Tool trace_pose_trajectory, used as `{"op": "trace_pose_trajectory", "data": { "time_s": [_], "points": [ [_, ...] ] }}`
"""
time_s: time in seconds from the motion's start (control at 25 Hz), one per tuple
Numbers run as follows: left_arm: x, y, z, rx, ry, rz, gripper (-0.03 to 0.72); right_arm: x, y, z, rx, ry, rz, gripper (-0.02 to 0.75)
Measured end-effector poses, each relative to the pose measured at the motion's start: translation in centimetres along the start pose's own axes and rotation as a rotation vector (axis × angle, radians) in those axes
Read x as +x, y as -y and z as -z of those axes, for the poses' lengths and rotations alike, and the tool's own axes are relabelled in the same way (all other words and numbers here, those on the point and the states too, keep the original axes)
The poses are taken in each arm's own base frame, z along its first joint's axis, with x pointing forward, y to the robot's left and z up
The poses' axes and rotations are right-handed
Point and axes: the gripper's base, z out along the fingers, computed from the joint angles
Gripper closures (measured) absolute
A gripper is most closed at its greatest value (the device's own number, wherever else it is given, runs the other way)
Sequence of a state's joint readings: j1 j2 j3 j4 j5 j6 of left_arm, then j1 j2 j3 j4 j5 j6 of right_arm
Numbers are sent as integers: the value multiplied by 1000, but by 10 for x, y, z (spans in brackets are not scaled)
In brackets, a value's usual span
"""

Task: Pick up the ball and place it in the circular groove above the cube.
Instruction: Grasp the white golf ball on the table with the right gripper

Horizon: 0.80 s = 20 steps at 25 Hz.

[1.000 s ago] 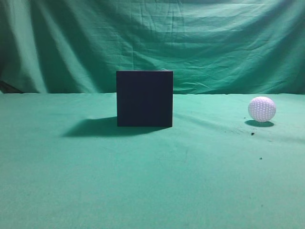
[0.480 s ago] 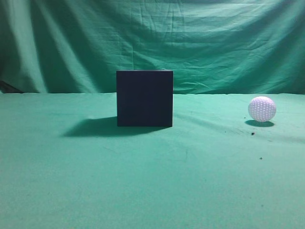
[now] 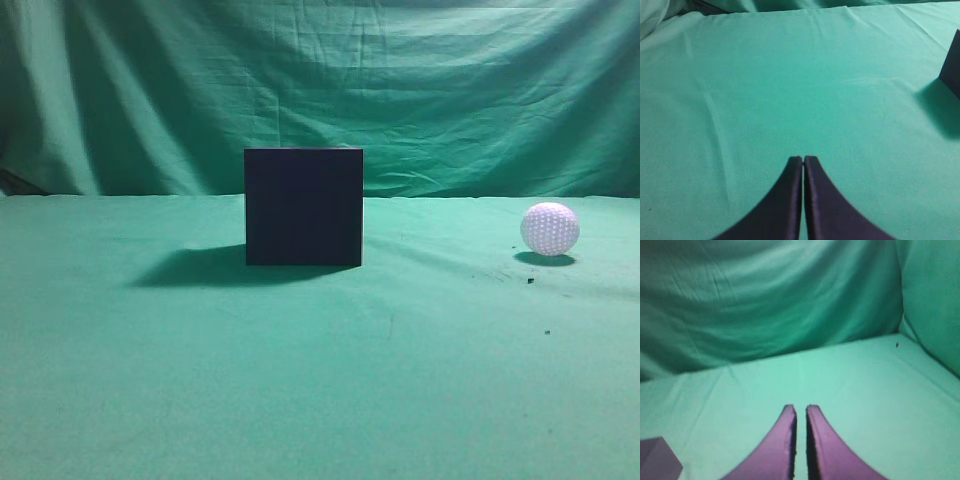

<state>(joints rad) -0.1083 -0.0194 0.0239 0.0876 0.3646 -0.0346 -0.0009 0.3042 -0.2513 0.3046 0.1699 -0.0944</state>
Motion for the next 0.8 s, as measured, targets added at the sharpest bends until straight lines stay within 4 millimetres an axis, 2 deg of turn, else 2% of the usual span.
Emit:
{"op": "trace_pose_trajectory", "data": {
  "time_s": [0.24,0.4,0.44,0.48,0.6,0.8],
  "points": [
    [0,0,0,0,0,0,688,-5,-1,-32,21,-222,9,689],
    [0,0,0,0,0,0,688,-13,-7,-57,-15,-460,112,689],
    [0,0,0,0,0,0,688,-16,-8,-65,-28,-524,136,738],
    [0,0,0,0,0,0,688,-20,-11,-73,-47,-575,150,738],
    [0,0,0,0,0,0,688,-27,-25,-103,-126,-738,202,738],
    [0,0,0,0,0,0,688,-16,-55,-147,-230,-982,278,738]
  ]
}}
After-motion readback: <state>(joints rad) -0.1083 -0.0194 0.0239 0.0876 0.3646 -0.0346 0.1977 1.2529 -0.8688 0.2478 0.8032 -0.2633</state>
